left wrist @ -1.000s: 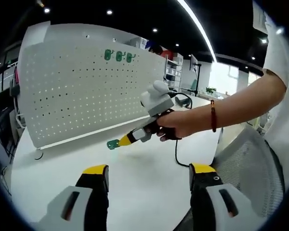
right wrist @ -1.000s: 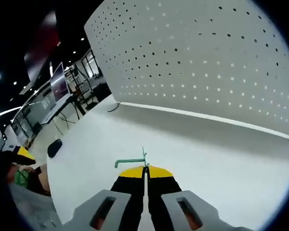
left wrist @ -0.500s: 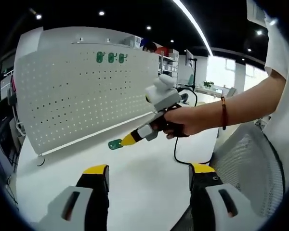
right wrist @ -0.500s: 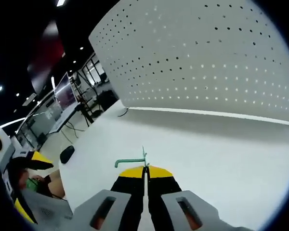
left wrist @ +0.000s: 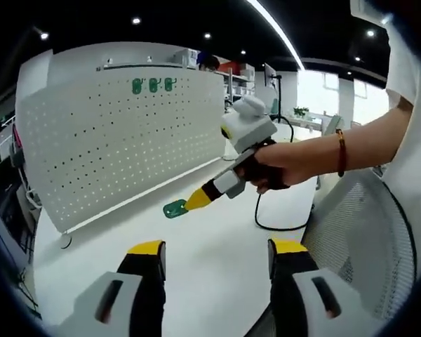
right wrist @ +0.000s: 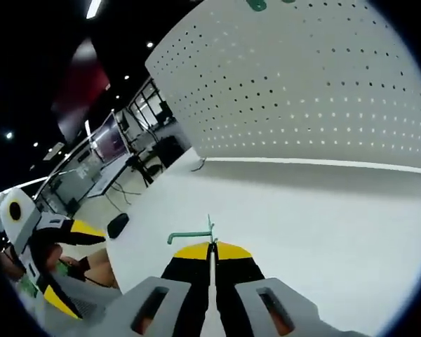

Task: Insert the hook assembly into the mounting plate slot until the hook locks in place.

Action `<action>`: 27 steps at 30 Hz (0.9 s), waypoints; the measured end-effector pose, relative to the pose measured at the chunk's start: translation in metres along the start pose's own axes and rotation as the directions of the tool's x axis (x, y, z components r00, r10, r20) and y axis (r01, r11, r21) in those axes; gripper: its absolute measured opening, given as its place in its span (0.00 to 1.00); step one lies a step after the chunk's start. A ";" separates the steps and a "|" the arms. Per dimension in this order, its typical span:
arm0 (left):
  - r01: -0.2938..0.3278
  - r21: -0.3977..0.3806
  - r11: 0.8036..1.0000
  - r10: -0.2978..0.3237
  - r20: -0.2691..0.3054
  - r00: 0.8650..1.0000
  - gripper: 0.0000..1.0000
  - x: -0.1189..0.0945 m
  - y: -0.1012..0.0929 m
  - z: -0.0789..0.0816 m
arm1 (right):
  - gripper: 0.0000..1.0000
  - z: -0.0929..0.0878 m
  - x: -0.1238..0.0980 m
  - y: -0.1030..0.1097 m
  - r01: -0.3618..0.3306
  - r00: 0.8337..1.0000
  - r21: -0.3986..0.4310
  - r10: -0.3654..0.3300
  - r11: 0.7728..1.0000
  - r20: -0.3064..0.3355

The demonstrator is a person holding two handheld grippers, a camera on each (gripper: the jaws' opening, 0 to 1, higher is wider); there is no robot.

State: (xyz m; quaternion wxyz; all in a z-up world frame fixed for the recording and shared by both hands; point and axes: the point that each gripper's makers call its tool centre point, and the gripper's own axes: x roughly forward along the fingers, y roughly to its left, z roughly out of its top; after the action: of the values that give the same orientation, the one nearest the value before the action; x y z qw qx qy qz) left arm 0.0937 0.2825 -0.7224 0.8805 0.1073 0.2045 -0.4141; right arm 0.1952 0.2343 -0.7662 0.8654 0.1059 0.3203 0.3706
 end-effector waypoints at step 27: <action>-0.087 0.244 0.966 0.107 -0.070 0.992 0.23 -0.001 0.006 0.003 | 0.00 -0.020 -0.034 0.066 -0.140 0.989 -0.077 0.136 0.987 -0.058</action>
State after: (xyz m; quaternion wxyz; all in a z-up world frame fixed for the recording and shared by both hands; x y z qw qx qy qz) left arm 0.0985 0.2854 -0.7191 0.8710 0.2401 0.1836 -0.3873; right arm 0.1268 0.2554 -0.7378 0.8325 0.0831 0.3195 0.4448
